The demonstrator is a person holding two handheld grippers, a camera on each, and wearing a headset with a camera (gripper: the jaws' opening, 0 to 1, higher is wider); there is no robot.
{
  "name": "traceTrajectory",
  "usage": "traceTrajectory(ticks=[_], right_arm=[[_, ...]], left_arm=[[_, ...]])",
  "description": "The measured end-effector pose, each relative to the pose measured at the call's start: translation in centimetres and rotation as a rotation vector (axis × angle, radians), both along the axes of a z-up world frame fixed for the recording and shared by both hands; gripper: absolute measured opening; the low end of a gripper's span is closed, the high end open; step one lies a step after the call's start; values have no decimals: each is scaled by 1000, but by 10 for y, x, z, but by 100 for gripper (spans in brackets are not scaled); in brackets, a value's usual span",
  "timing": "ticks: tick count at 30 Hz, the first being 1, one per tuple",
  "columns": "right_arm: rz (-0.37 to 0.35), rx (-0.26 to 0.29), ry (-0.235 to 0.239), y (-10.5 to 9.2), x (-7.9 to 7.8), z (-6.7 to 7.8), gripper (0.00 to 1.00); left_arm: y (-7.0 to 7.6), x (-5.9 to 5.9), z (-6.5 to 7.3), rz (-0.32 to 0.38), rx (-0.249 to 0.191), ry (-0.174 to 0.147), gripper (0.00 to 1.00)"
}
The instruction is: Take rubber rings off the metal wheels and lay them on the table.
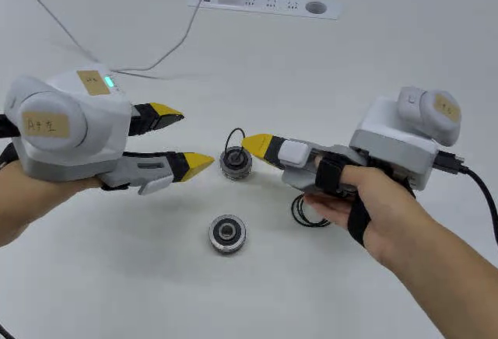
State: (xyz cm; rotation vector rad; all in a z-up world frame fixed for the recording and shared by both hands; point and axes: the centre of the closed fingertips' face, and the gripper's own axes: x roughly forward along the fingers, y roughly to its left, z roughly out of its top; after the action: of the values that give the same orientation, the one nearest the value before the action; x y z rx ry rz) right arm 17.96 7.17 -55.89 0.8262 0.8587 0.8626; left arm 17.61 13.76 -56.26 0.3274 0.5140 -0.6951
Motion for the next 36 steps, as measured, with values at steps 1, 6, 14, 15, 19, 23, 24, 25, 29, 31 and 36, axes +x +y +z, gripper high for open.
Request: traceTrajectory(ticks=[1, 6, 14, 15, 19, 23, 24, 25, 29, 31, 36], right_arm=[[-13, -8, 1, -7, 2, -2, 1], [-65, -8, 35, -30, 1, -8, 1], [-107, 4, 89, -53, -19, -14, 1], [-114, 11, 99, -55, -21, -14, 1], [-128, 0, 120, -64, -31, -18, 1], [-154, -12, 141, -75, -37, -26, 1], [-160, -34, 145, -79, -39, -31, 1], [-166, -36, 151, -81, -40, -32, 1], [-181, -74, 159, -88, -44, -40, 1], [-186, -94, 159, -92, -43, -45, 1], [-202, -168, 149, -103, -39, -55, 1]], left_arm=[[-1, -2, 1, 0, -5, 0, 47], [0, -4, 9, 18, -23, -38, 56], [4, -11, 16, 32, -42, -51, 62], [4, -12, 16, 31, -43, -50, 62], [3, -21, 18, 14, -56, -48, 63], [4, -27, 21, 22, -78, -52, 64], [5, -29, 22, 26, -80, -54, 65], [6, -30, 22, 30, -82, -54, 65], [12, -33, 23, 49, -87, -55, 65], [16, -34, 24, 64, -94, -57, 65], [21, -34, 27, 87, -107, -62, 66]])
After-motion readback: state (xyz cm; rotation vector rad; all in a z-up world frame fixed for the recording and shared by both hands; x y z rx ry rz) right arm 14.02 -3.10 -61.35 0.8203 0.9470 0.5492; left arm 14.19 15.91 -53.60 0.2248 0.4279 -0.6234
